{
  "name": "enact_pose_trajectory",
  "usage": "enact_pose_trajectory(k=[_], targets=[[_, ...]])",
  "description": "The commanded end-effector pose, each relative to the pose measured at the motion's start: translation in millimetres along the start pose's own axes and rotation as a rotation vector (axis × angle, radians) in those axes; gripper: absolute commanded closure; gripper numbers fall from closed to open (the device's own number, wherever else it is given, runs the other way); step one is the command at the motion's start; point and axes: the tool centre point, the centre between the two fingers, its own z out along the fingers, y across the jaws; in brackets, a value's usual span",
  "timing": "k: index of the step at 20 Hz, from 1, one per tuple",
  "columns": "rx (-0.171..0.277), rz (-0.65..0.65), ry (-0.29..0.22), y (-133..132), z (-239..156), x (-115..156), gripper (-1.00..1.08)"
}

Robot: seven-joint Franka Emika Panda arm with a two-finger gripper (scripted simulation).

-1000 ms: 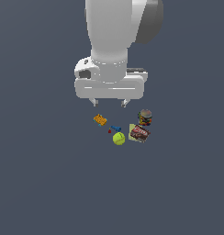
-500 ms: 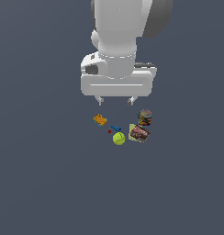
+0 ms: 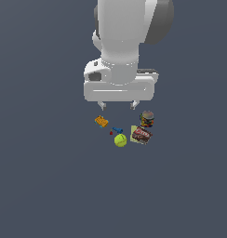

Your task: Pick up a designated object from a clutter of objects.

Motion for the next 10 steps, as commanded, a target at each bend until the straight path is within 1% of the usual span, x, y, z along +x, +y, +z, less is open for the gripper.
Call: enact_pose_trajectory(k=[1, 5, 10], targets=[[-0.002, -0.028, -0.003, -0.5, 11.3, 0.5, -0.92], [-0.006, -0.095, -0.009, -1.9, 37.1, 1.0, -0.92], [-0.010, -0.214, -0.020, -4.9, 81.8, -1.3, -0.92]])
